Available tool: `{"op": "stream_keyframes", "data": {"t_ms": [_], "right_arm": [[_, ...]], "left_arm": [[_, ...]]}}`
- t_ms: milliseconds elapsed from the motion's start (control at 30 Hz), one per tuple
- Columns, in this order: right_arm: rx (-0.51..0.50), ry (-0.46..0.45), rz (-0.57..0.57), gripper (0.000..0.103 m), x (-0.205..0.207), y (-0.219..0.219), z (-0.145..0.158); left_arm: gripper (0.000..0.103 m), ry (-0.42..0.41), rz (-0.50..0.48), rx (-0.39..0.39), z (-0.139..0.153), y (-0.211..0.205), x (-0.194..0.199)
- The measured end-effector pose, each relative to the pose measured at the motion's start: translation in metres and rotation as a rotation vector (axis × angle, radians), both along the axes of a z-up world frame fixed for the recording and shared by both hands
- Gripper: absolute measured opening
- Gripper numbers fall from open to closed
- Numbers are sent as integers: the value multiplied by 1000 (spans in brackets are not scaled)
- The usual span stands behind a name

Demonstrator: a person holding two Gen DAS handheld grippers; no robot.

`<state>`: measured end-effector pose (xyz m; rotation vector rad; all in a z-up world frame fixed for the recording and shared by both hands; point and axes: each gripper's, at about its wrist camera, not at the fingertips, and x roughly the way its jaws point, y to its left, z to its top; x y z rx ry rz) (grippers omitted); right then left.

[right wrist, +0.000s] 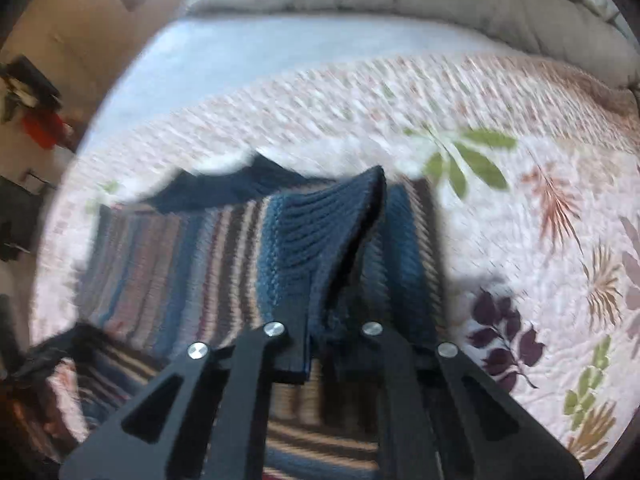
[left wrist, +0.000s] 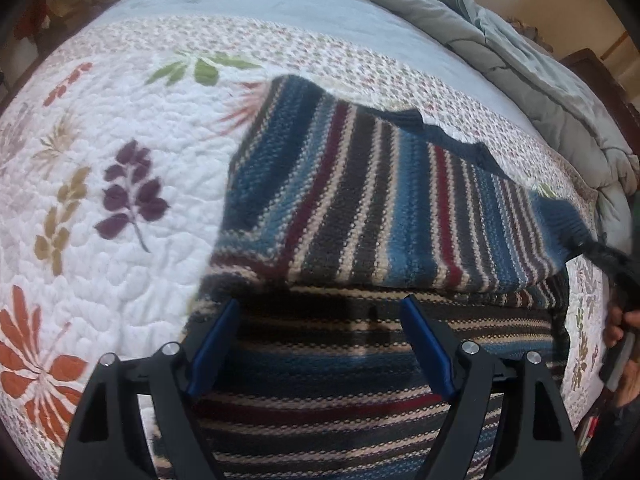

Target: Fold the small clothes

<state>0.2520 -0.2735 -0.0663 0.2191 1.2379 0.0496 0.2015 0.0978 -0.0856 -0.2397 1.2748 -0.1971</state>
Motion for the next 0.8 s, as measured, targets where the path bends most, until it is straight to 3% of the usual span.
{"op": "stream_keyframes", "data": {"t_ms": [67, 167, 233, 367, 500, 600, 700, 800], "right_arm": [[-4, 38, 4, 7, -2, -3, -20], [-29, 12, 31, 14, -5, 2, -32], [-47, -2, 44, 29, -10, 6, -27], [-84, -53, 54, 29, -29, 4, 0], [-32, -54, 83, 29, -47, 12, 15], [-16, -7, 86, 29, -51, 21, -1], [-7, 60, 50, 28, -48, 22, -30], [28, 36, 34, 27, -55, 16, -34]], "left_arm": [[83, 7, 1, 7, -4, -5, 1], [83, 17, 0, 32, -8, -10, 3], [83, 15, -2, 41, -8, -12, 2], [83, -5, -21, 68, 1, -16, -3], [83, -12, -49, 102, 5, -28, -12], [86, -9, -61, 116, -1, -31, -18], [87, 53, -59, 123, -24, -32, -16], [87, 69, -59, 147, -36, -31, -20]]}}
